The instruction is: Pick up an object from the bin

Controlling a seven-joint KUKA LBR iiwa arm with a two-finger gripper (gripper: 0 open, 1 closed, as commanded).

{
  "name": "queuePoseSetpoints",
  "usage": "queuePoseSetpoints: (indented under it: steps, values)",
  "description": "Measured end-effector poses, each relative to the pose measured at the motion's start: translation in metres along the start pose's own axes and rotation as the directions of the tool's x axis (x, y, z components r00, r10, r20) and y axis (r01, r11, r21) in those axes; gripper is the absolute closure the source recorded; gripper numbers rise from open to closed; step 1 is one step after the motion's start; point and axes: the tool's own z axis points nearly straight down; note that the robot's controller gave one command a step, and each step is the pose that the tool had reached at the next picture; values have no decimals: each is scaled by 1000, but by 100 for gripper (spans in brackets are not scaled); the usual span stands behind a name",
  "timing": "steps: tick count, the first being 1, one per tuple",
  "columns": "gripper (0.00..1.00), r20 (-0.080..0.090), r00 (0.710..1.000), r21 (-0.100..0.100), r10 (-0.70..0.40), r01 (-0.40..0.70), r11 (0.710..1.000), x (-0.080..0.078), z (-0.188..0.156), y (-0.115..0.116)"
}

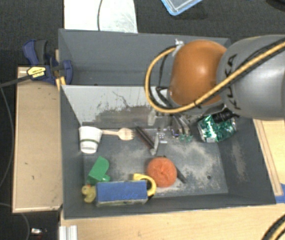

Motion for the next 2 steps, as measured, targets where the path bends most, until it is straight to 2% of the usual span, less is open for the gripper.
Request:
queuePoseSetpoints:
  steps: [1, 2]
  values:
    - [0, 6, 996, 2, -86, 86, 996, 16, 41, 9]
    - [0, 5, 980, -1, 197, -197, 980, 12, 53, 21]
